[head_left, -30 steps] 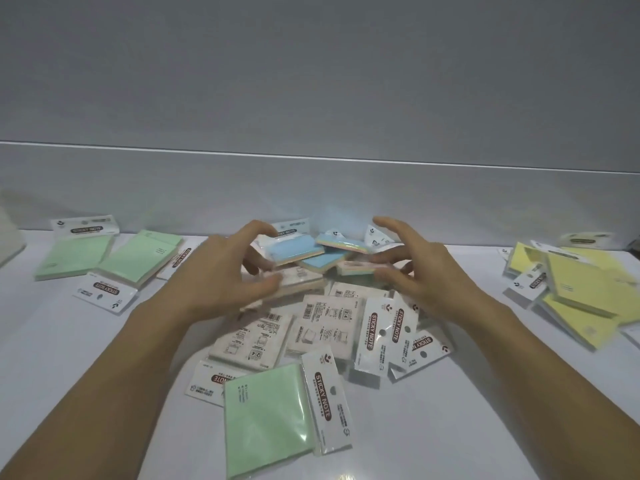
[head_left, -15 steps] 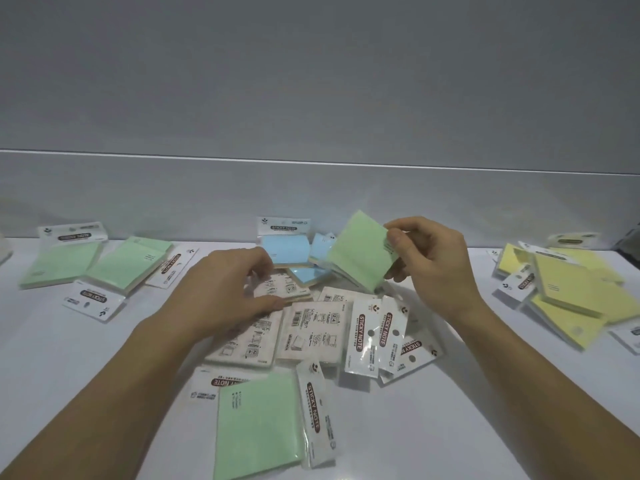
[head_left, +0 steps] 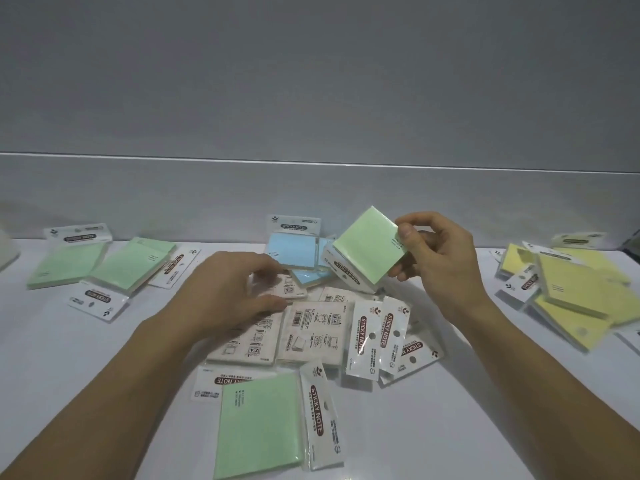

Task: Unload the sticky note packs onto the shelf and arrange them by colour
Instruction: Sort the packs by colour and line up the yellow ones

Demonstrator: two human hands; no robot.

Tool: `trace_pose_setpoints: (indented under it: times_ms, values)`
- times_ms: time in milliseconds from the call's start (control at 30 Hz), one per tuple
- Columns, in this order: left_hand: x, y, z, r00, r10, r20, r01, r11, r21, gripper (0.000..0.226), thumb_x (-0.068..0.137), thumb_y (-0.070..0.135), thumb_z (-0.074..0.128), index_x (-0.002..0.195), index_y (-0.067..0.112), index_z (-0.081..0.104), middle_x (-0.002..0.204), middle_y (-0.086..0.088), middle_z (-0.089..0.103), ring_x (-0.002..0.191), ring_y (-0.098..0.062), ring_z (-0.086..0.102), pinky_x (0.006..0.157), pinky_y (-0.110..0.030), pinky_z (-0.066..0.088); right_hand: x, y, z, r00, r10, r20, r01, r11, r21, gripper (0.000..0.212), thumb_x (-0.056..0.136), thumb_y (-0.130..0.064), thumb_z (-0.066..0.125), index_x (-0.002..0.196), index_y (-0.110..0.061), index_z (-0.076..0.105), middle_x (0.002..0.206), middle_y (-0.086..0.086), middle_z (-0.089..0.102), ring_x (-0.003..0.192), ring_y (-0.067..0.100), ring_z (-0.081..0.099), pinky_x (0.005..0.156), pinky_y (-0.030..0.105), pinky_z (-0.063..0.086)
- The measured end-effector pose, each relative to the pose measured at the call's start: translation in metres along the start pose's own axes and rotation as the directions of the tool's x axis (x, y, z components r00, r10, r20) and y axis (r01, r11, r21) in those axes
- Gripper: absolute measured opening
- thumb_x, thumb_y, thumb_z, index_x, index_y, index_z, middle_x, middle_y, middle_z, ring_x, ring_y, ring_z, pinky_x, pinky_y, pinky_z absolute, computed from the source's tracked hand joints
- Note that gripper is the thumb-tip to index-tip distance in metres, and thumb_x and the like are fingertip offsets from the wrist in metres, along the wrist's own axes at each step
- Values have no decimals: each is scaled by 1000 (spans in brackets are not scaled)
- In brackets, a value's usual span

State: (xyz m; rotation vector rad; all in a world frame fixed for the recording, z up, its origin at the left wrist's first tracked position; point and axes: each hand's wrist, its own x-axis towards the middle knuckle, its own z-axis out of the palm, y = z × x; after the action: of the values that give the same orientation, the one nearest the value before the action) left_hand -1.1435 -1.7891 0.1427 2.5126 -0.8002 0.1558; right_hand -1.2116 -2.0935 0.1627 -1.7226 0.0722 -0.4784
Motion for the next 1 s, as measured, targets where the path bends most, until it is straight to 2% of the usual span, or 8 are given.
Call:
trace_pose_setpoints:
  times_ms: [133, 267, 400, 500, 600, 667, 867, 1000]
  values:
    - [4, 2, 5, 998, -20, 56, 18, 999, 27, 62, 73, 56, 82, 129, 41, 60, 124, 23, 66, 114, -7, 60, 96, -34, 49, -2, 0, 3, 1000, 18, 11, -18, 1000, 3, 8, 103, -15, 60, 107, -13, 67, 76, 9, 76, 51, 24, 68, 51, 30, 57]
    - [5, 2, 5, 996, -7, 90, 4, 999, 41, 64, 74, 53, 83, 132, 38, 60, 127, 18, 66, 116, -9, 60, 96, -31, 47, -4, -2, 6, 999, 28, 19, -28, 1000, 7, 8, 103, -15, 60, 106, -12, 67, 77, 7, 76, 50, 22, 68, 50, 29, 57]
    - [5, 3, -6, 993, -11, 116, 13, 1000, -22, 46, 76, 45, 85, 119, 41, 69, 111, 24, 70, 104, 2, 62, 93, -28, 50, -7, -4, 8, 999, 31, 28, -31, 1000, 2, 8, 103, -15, 60, 106, -12, 67, 77, 6, 76, 50, 21, 68, 50, 28, 57]
    - [-7, 2, -23, 991, 71, 112, -68, 997, -27, 32, 78, 49, 81, 107, 42, 71, 108, 25, 66, 103, 6, 58, 91, -29, 49, -7, -6, 8, 999, 33, 28, -33, 999, -4, 8, 103, -16, 60, 105, -13, 67, 77, 6, 76, 51, 21, 68, 50, 28, 57]
    - [-21, 8, -42, 946, 71, 316, -66, 997, -25, 64, 60, 65, 84, 117, 49, 60, 122, 32, 52, 114, 12, 47, 89, -14, 39, -9, -8, 9, 998, 39, 51, -40, 999, 17, 8, 102, -15, 60, 106, -12, 67, 73, 8, 75, 51, 24, 69, 50, 28, 57]
    - [-28, 16, -50, 902, 75, 426, -77, 997, -12, 80, 51, 65, 88, 122, 54, 53, 127, 35, 45, 118, 14, 43, 89, -13, 38, -11, -10, 11, 997, 45, 68, -47, 999, 21, 9, 102, -16, 61, 108, -11, 67, 73, 8, 75, 52, 25, 70, 51, 28, 57]
    - [-78, 40, -65, 851, 268, 452, -229, 963, -141, 77, 64, 79, 76, 130, 49, 51, 134, 27, 47, 131, -4, 47, 103, -30, 44, -18, -20, 22, 993, 39, 113, -42, 999, 19, 10, 102, -17, 62, 108, -11, 67, 71, 7, 74, 53, 24, 71, 55, 35, 62]
    - [-112, 51, -43, 848, 268, 458, -312, 950, 23, 79, 67, 85, 66, 132, 47, 43, 134, 27, 37, 125, 3, 40, 103, -26, 42, -26, -28, 38, 987, 24, 160, -28, 999, 24, 11, 102, -16, 62, 109, -10, 67, 73, 8, 75, 52, 25, 70, 52, 31, 59]
